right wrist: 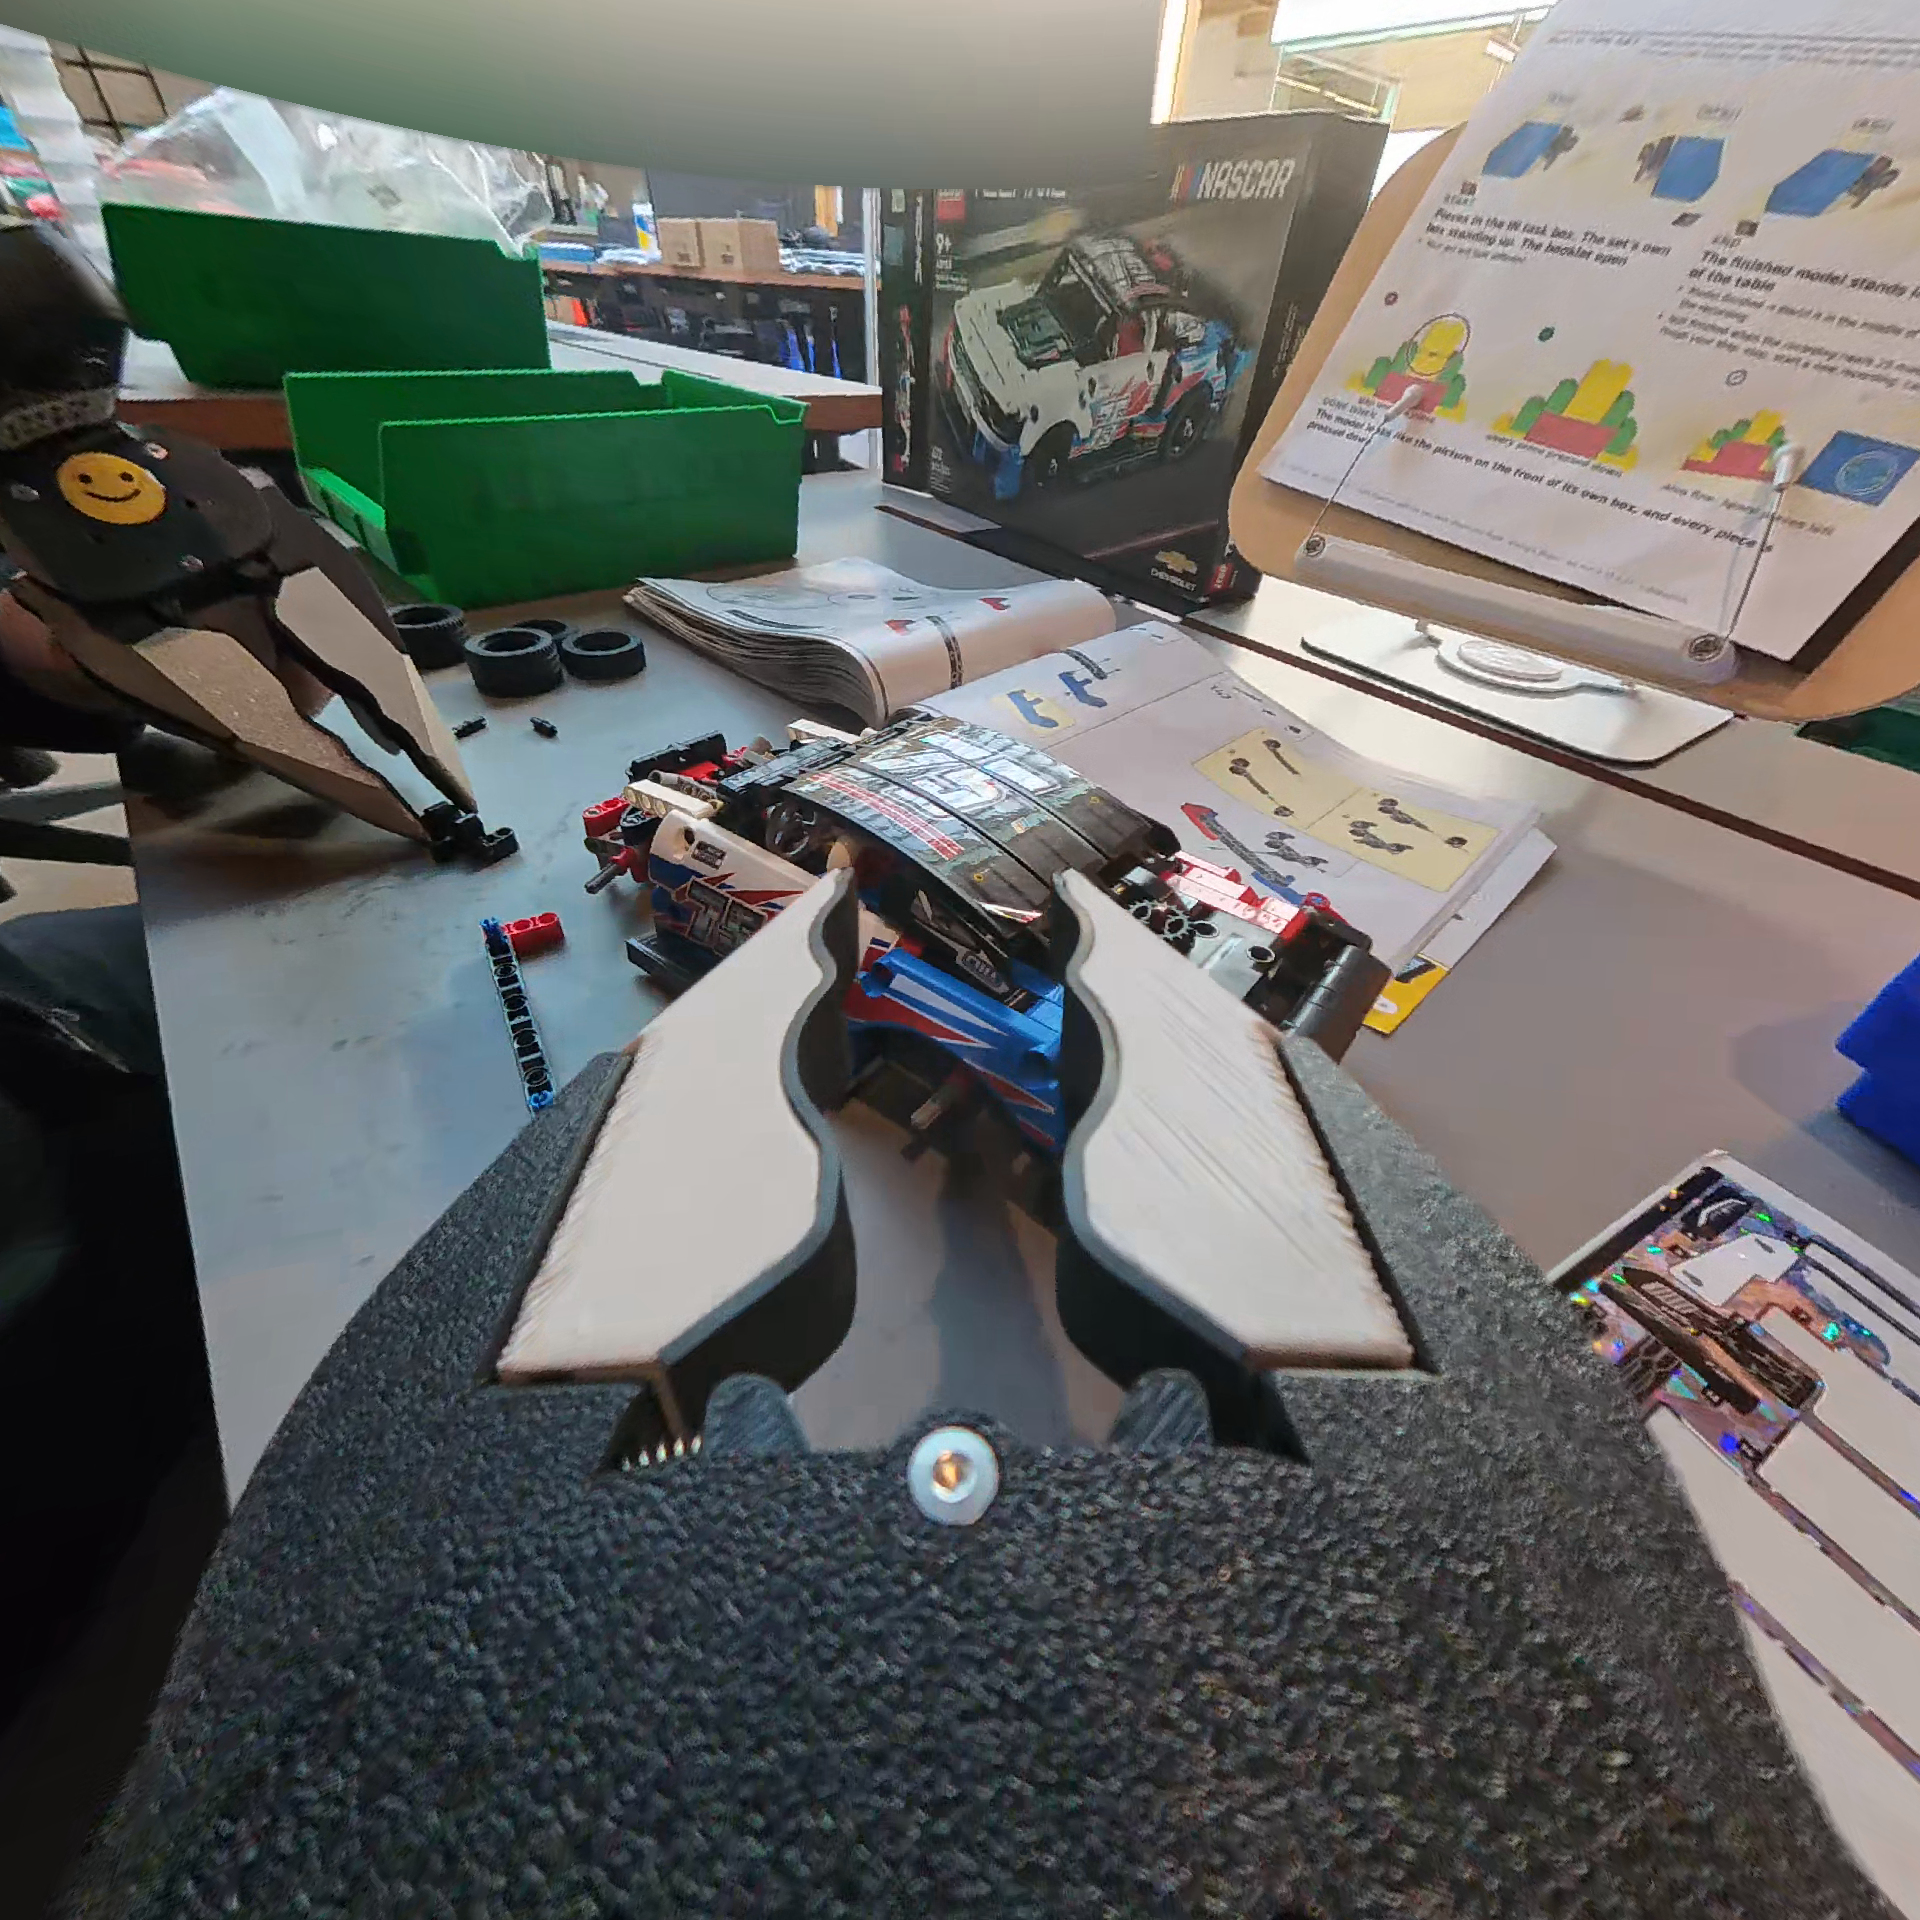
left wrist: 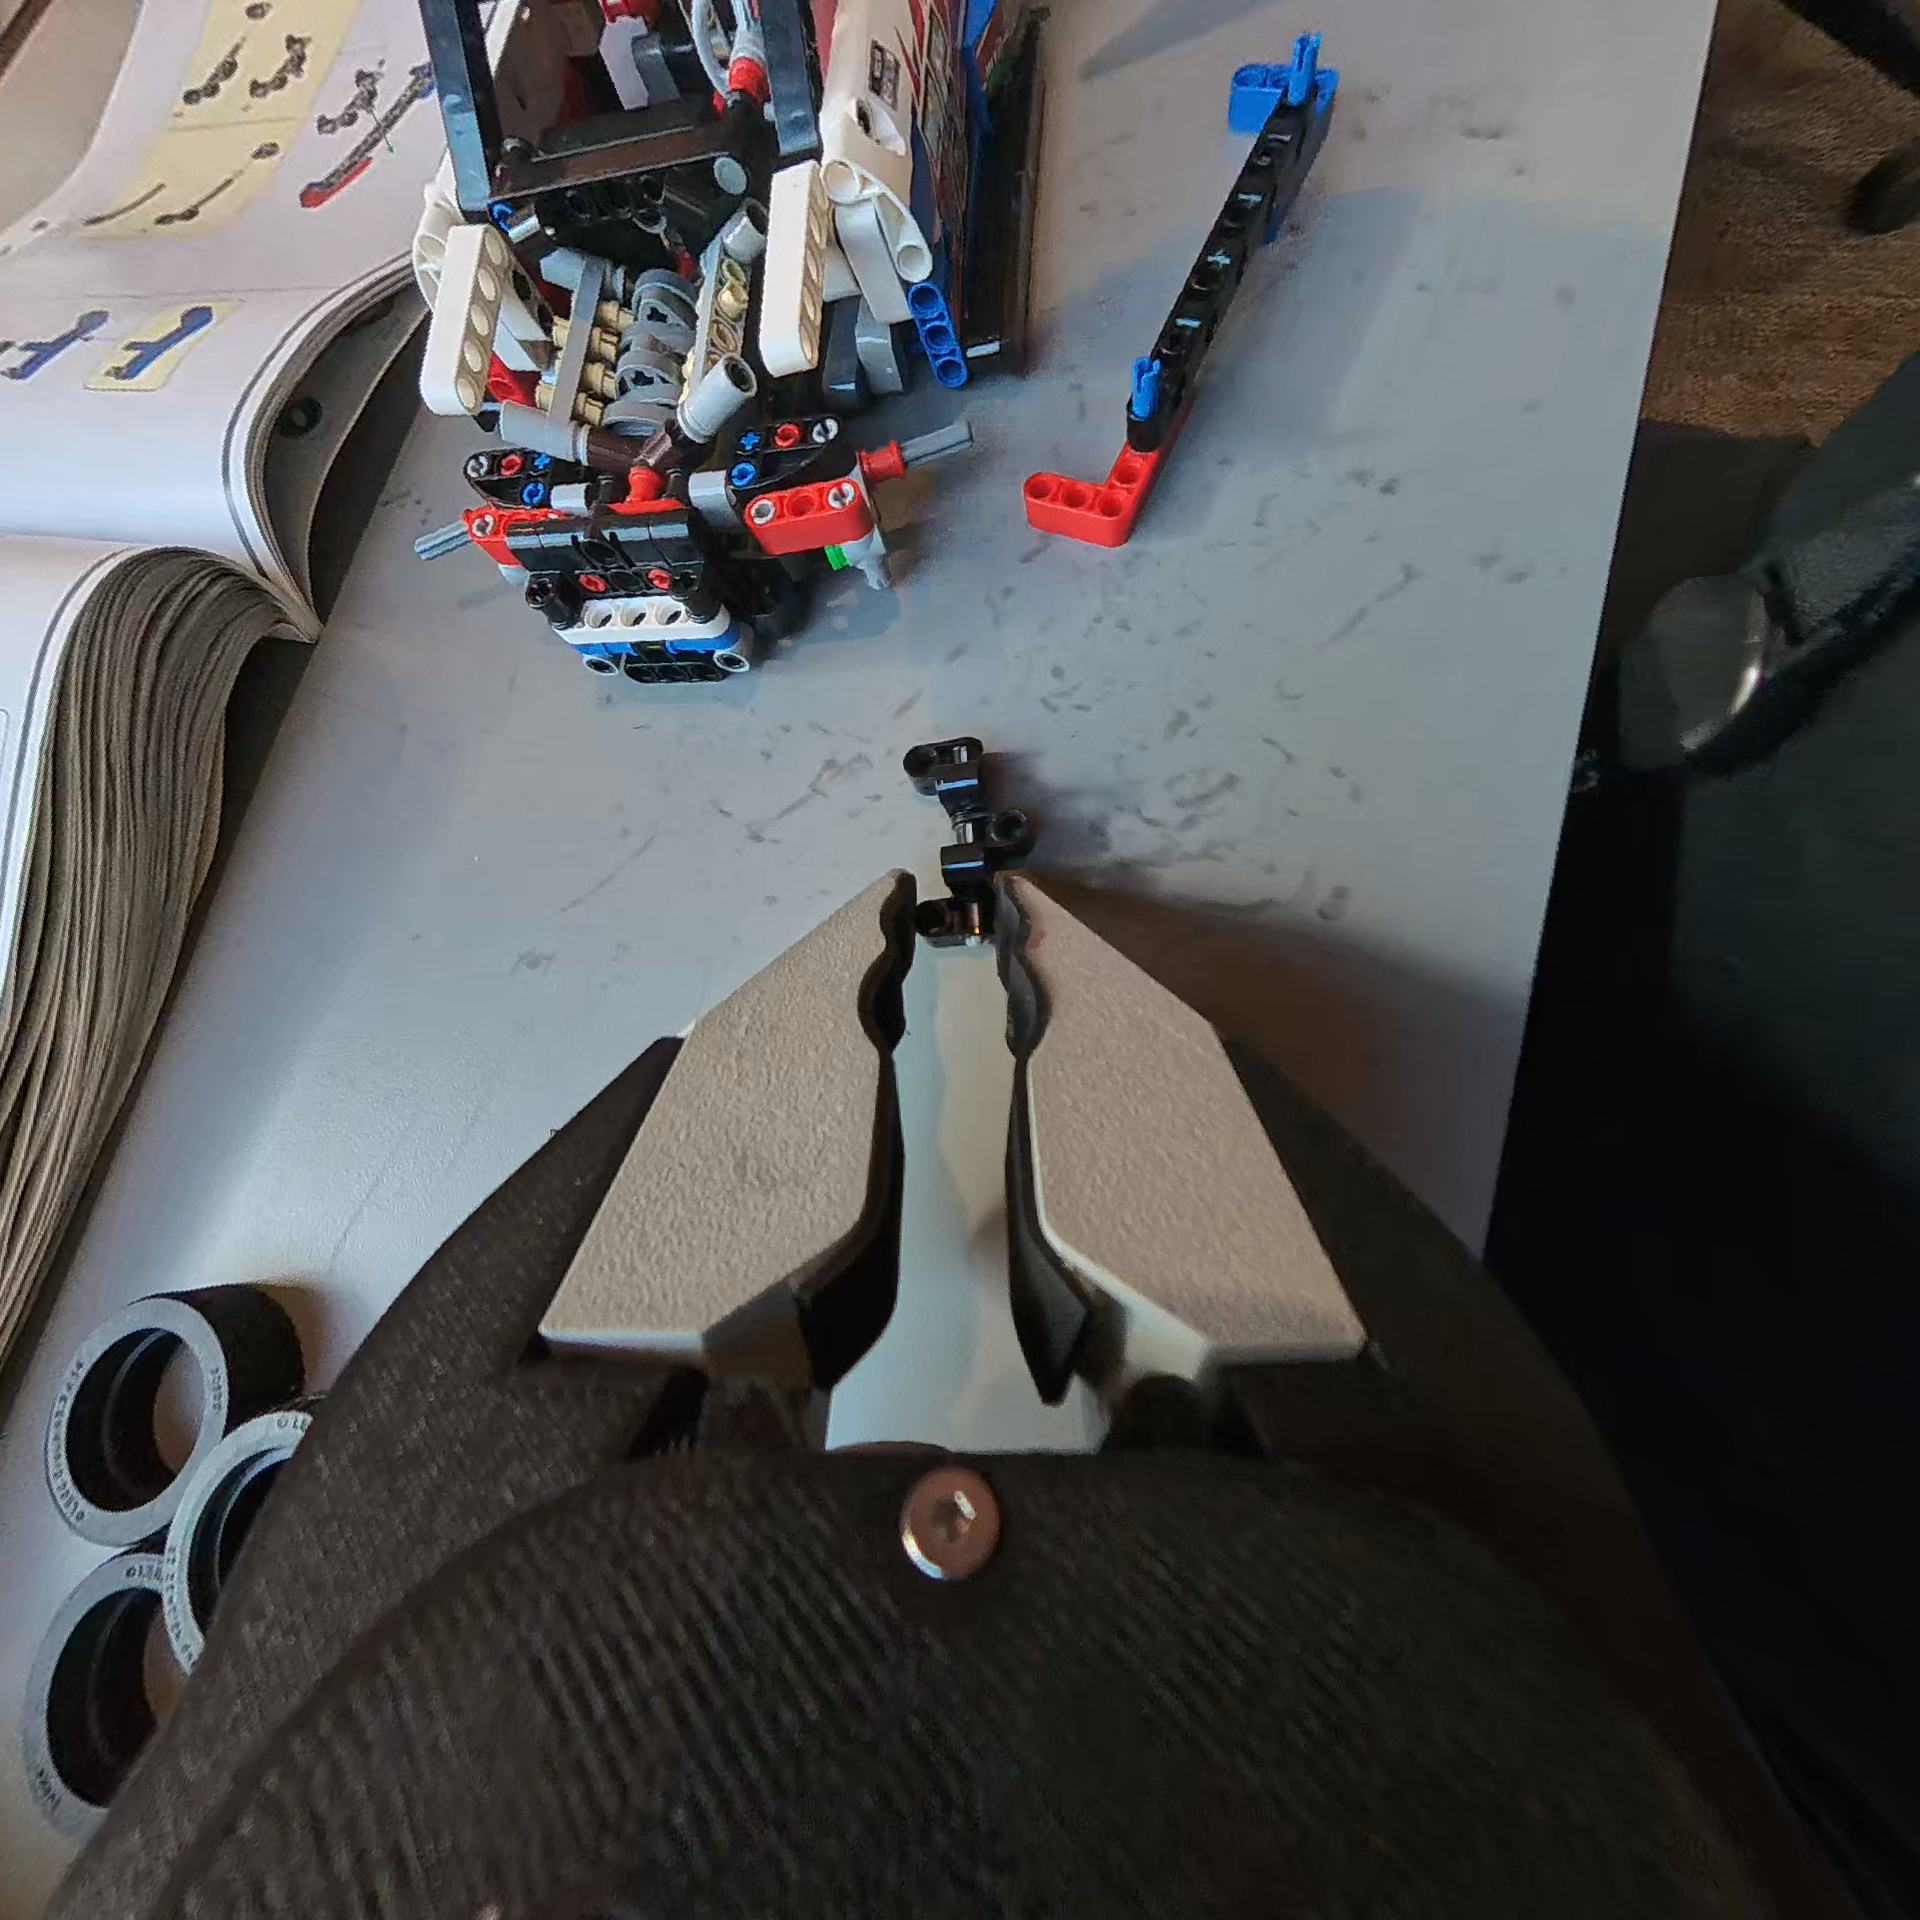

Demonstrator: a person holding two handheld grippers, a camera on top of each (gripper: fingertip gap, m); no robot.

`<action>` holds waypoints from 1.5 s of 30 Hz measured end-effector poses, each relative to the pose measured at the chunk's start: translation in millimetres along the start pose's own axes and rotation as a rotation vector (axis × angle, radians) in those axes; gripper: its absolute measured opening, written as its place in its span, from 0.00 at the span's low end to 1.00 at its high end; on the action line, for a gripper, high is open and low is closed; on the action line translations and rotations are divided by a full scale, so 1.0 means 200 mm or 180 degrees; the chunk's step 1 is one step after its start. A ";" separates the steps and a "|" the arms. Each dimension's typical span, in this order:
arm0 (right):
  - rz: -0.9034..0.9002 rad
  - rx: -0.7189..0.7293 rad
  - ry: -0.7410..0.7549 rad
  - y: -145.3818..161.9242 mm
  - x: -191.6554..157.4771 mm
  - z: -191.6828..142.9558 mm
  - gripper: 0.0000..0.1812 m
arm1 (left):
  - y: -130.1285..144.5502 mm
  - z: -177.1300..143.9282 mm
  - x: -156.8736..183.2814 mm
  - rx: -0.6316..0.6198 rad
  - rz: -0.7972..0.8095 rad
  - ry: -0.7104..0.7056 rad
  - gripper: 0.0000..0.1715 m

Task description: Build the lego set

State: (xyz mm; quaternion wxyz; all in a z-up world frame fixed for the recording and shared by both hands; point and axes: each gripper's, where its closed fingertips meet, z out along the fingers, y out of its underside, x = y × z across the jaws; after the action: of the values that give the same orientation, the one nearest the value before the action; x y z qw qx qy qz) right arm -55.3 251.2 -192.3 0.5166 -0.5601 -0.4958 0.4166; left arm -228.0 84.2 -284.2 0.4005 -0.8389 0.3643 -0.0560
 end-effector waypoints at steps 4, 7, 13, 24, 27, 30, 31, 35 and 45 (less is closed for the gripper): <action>0.0055 0.0115 -0.0014 -0.02 0.01 -0.02 0.17 | 0.00 0.00 0.00 0.0002 0.0003 -0.0004 0.07; 0.0128 0.0186 -0.0001 -0.04 0.03 -0.03 0.17 | 0.00 0.00 0.00 0.0003 0.0018 -0.0015 0.07; 0.0198 0.0262 -0.0004 -0.05 0.05 -0.04 0.18 | 0.00 0.01 -0.01 0.0000 -0.0061 0.0025 0.07; 0.0250 0.0193 0.0040 -0.03 0.07 -0.03 0.18 | -0.03 0.02 -0.08 0.0044 0.0327 -0.0420 0.04; 0.0218 0.0186 0.0099 -0.03 0.08 -0.03 0.18 | -0.04 0.01 -0.13 -0.0130 0.1172 -0.0905 0.04; 0.0143 0.0132 0.0149 -0.02 0.07 -0.03 0.18 | -0.09 -0.04 -0.18 -0.0278 0.2269 -0.1556 0.04; 0.0107 0.0084 0.0167 -0.01 0.07 -0.02 0.17 | -0.12 -0.06 -0.20 -0.0250 0.2552 -0.1748 0.04; -0.0199 -0.0112 0.0231 0.02 0.02 0.02 0.16 | -0.18 -0.12 -0.19 -0.0119 0.3300 -0.2086 0.03; -0.0742 -0.0395 -0.0761 -0.11 -0.59 0.27 0.12 | -0.30 -0.15 -0.14 0.0297 0.3524 -0.2096 0.04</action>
State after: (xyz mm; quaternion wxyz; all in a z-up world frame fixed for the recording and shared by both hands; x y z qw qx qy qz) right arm -130.0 143.4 -183.3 0.4633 -0.4760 -0.6401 0.3861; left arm -225.9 107.7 -216.6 0.4971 -0.4819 0.5983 0.4034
